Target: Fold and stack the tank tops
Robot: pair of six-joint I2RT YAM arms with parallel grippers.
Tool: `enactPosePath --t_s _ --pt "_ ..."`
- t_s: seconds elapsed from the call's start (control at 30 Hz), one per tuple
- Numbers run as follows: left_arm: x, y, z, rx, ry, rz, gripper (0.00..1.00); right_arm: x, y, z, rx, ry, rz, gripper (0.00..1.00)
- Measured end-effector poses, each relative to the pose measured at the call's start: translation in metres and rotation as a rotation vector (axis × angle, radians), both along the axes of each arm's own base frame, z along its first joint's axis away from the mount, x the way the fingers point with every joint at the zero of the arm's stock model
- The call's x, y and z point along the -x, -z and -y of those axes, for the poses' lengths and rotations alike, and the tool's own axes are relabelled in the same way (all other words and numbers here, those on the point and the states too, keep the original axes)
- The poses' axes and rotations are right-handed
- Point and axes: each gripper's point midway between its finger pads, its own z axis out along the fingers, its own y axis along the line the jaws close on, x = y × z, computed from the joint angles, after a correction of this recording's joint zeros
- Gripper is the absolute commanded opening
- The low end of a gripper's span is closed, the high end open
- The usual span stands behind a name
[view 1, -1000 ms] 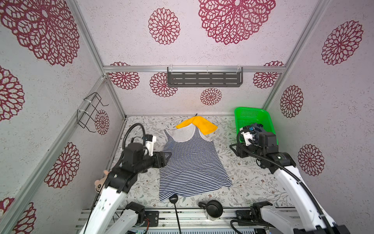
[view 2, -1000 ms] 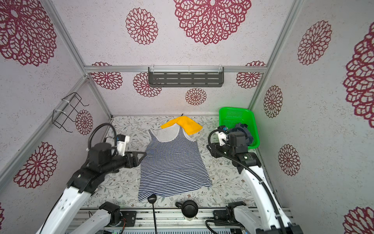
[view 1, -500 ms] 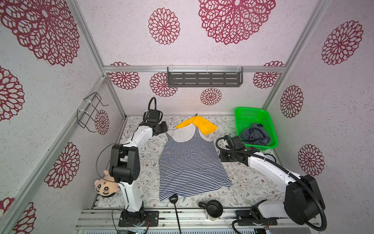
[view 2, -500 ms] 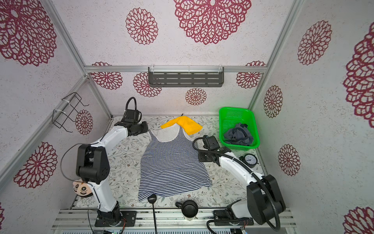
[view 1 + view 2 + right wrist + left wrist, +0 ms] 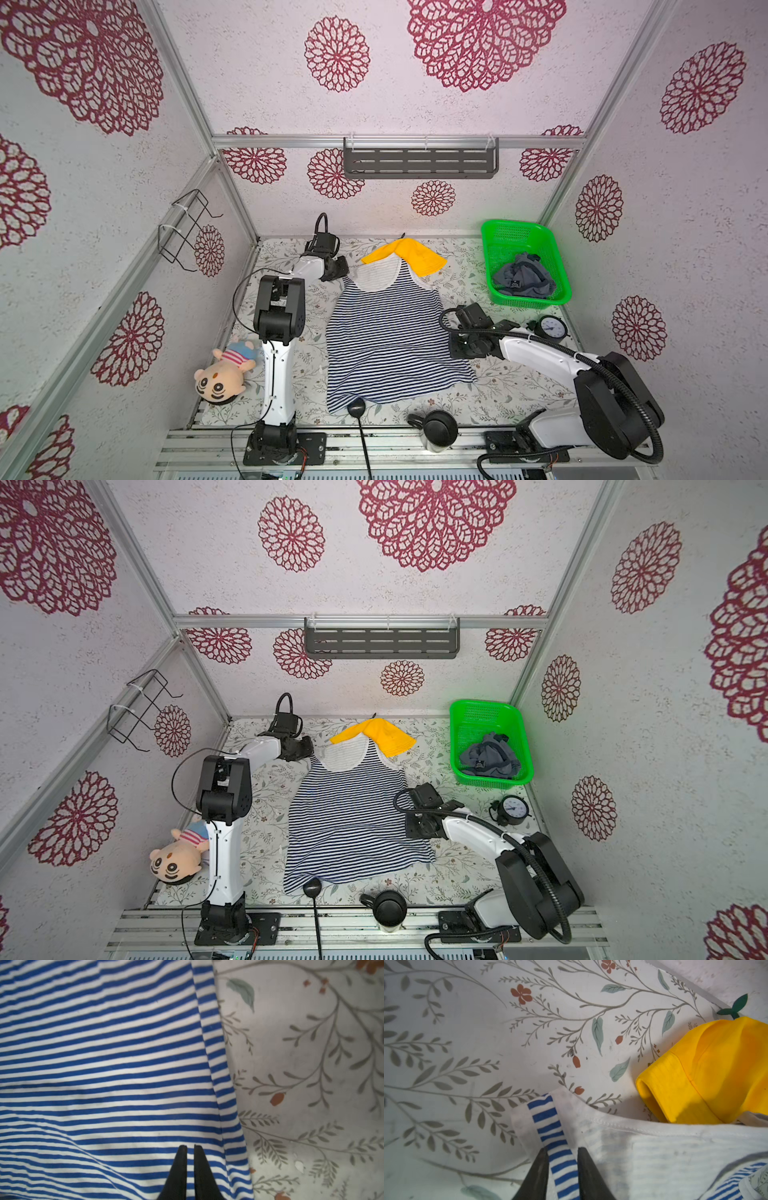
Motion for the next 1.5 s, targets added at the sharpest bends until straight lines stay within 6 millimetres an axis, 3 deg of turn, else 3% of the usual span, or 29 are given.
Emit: enactPosePath --t_s 0.2,0.33,0.47,0.77,0.9,0.97,1.07,1.13,1.2,1.27,1.37,1.5 --pt "-0.004 0.004 -0.011 -0.014 -0.065 -0.007 0.18 0.0 0.014 0.019 0.073 0.049 -0.036 0.06" --pt "-0.003 0.006 -0.015 -0.023 -0.084 -0.001 0.13 -0.019 0.016 0.028 0.081 0.093 -0.041 0.06" --pt "0.0 0.007 -0.019 -0.029 -0.102 0.008 0.08 -0.058 0.016 0.036 0.094 0.123 -0.018 0.05" --pt "0.022 0.007 -0.036 -0.035 -0.155 0.001 0.0 -0.168 0.009 0.051 0.136 0.137 0.093 0.06" --pt "0.035 0.005 -0.045 -0.064 -0.182 -0.01 0.0 -0.184 -0.007 0.062 0.183 0.129 0.13 0.17" --pt "0.044 0.004 -0.049 -0.086 -0.195 -0.024 0.0 -0.184 -0.023 0.064 0.19 0.121 0.154 0.24" --pt "0.061 0.0 -0.057 -0.118 -0.217 -0.054 0.23 -0.174 -0.055 0.061 0.177 0.099 0.197 0.28" --pt "0.067 -0.008 -0.056 -0.126 -0.22 -0.054 0.31 -0.162 -0.073 0.052 0.146 0.076 0.228 0.28" --pt "0.063 -0.021 -0.049 -0.12 -0.207 -0.032 0.34 -0.137 -0.077 0.035 0.106 0.031 0.231 0.26" --pt "0.053 -0.034 -0.033 -0.103 -0.174 -0.003 0.33 -0.109 -0.063 0.02 0.08 -0.01 0.189 0.25" --pt "0.038 -0.041 -0.003 -0.074 -0.118 0.03 0.29 -0.067 -0.025 0.007 0.065 -0.053 0.071 0.23" --pt "0.041 -0.013 0.023 -0.053 -0.067 -0.014 0.23 -0.036 0.007 0.016 0.067 -0.023 -0.034 0.2"
